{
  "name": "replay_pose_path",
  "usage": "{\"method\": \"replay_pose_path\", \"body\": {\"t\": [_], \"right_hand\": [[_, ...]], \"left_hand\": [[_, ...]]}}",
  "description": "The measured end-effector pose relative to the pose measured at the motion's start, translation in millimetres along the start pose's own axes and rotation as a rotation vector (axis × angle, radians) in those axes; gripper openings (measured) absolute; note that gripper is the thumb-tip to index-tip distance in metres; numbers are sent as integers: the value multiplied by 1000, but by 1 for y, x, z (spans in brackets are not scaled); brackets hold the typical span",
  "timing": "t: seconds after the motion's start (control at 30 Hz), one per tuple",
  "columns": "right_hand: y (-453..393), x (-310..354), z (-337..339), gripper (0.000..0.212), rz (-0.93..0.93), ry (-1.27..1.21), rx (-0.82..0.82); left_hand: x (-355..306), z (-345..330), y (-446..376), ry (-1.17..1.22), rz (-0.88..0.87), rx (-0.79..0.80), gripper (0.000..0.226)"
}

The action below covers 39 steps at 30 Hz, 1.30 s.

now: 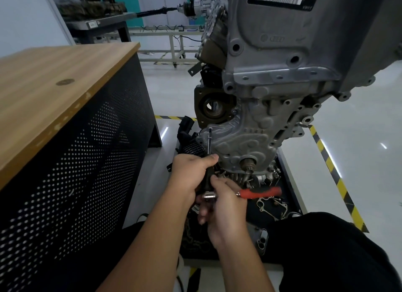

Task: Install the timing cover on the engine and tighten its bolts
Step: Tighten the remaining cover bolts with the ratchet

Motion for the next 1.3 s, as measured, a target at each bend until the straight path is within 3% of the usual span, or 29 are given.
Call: {"method": "replay_pose_path", "body": {"t": [0.1, 0.17, 0.23, 0.37, 0.43, 0.63, 0.73, 0.9, 1.17, 1.3], "right_hand": [[7, -23, -10, 13, -277, -286, 118], [8, -27, -12, 15, -296, -307, 150], [6, -17, -8, 16, -186, -176, 144], [-4, 27, 2, 26, 340, 435, 17], [-4, 36, 2, 22, 437, 539, -13], [-7, 11, 5, 24, 102, 214, 105], [-8, 9, 5, 24, 67, 155, 121], [-6, 9, 3, 24, 93, 145, 141], [3, -9, 9, 23, 85, 150, 111], [3, -9, 11, 22, 72, 135, 128]], "left_hand": [[-4, 3, 0, -69, -81, -40, 31], [-1, 4, -1, -66, -18, -31, 31], [4, 0, -1, -60, 74, 38, 31], [9, -8, -1, -23, 111, 129, 44], [10, -11, 0, 2, 128, 143, 48], [14, -14, -3, -12, 139, 117, 42], [17, -17, -3, 21, 183, 136, 31], [11, -17, 3, 67, 207, 177, 43], [0, -2, 5, -34, 38, -16, 31], [0, 3, 0, 59, 98, -29, 26]]}}
Point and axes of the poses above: each hand's wrist, its own y-axis away from the middle knuckle, its own z-axis out of the back of the hand, x = y × z, the point moved 9 cm from there along -y, towards the middle knuckle, and after that the axes turned 12 degrees about -x, right-handed, at the moved point
